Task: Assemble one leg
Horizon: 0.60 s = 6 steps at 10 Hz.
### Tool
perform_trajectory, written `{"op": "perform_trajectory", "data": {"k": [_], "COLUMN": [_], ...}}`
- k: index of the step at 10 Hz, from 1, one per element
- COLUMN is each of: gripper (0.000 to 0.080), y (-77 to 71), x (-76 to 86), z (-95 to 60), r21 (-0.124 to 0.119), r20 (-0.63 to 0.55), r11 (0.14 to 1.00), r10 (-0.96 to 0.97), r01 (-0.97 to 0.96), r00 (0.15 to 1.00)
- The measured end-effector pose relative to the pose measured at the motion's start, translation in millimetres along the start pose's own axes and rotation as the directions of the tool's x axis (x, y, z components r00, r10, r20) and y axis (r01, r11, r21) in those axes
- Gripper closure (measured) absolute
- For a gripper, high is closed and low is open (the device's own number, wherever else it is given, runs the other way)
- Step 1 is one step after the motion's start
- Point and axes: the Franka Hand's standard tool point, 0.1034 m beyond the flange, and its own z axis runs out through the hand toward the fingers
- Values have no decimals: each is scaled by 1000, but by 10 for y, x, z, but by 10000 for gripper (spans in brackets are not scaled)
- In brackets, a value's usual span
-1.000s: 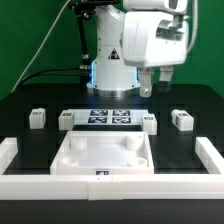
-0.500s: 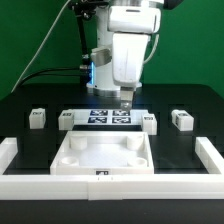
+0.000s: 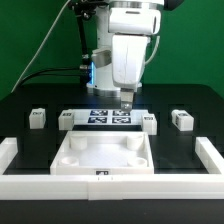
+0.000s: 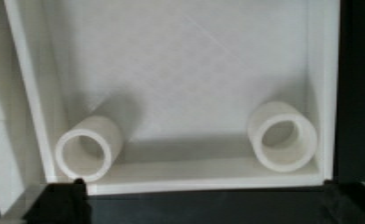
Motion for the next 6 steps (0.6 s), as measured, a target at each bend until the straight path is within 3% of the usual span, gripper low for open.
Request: {"op": "perform_trajectory", "data": {"k": [3, 6], "gripper": [150, 150], "y": [-361, -559], "x": [-198, -152], "z": [337, 704], "r21": [54, 148], "r20": [-12, -18], "r11": [997, 987], "r10": [-50, -55], "r01": [50, 57], "r00": [999, 998]}}
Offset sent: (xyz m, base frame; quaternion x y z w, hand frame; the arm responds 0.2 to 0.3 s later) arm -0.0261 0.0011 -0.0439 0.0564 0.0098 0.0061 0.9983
